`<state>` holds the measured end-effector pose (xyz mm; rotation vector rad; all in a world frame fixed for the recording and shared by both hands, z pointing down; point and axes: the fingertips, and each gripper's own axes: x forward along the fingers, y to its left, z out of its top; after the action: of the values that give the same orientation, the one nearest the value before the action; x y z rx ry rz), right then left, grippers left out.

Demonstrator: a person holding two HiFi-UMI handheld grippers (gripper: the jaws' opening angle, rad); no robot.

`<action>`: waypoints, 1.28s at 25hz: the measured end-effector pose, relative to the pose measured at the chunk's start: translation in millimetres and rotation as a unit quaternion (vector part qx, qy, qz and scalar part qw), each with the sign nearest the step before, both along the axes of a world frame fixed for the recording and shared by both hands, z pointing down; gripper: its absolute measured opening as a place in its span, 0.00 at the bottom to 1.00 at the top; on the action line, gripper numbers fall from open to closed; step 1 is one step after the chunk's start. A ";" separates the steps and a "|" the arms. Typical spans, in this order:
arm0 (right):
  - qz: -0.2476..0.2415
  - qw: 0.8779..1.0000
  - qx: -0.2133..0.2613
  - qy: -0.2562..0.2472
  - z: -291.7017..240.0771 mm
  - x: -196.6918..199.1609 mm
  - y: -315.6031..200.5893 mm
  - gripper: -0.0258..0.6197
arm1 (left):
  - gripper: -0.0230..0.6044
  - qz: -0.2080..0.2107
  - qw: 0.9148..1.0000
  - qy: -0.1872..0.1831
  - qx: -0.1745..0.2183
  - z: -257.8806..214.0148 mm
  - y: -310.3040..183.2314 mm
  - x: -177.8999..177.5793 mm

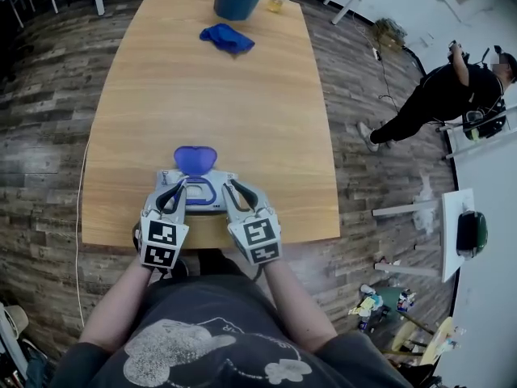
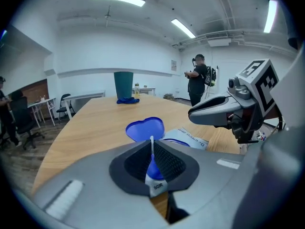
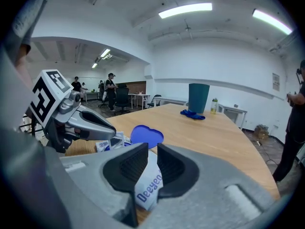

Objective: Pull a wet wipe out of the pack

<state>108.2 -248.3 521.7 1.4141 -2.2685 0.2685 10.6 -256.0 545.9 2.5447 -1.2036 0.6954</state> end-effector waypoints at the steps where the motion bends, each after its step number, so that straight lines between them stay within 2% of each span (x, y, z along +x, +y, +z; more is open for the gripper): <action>1: -0.003 1.000 0.001 0.001 -0.6 -2.1 0.0 0.11 | 0.09 -0.010 1.000 0.002 -0.007 0.2 -0.8 -7.0; 6: -0.021 1.000 -0.004 0.009 -1.6 -10.6 1.2 0.05 | 0.09 -0.031 0.998 0.015 -0.043 10.3 -1.3 -23.7; 10: -0.064 0.997 -0.050 0.021 9.9 -28.5 5.2 0.05 | 0.08 -0.038 0.998 0.001 -0.054 22.8 -3.9 -29.5; 14: -0.127 0.985 -0.110 0.036 25.7 -56.3 10.7 0.06 | 0.08 -0.039 0.997 -0.006 -0.059 28.5 -4.7 -30.9; 21: -0.196 0.962 -0.165 0.093 56.9 -86.2 7.5 0.15 | 0.08 -0.050 0.996 0.005 -0.067 31.3 -2.8 -30.8; 24: -0.205 0.954 -0.187 0.113 66.7 -86.8 8.2 0.19 | 0.08 -0.052 0.996 0.006 -0.071 32.0 -1.1 -29.7; 32: -0.195 0.946 -0.228 0.120 73.9 -88.2 4.2 0.17 | 0.08 -0.059 0.995 0.010 -0.081 38.2 0.6 -30.5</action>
<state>20.0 -244.1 595.7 0.7046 -2.0522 0.4302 -19.9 -255.4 584.1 2.3228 -1.2270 0.7081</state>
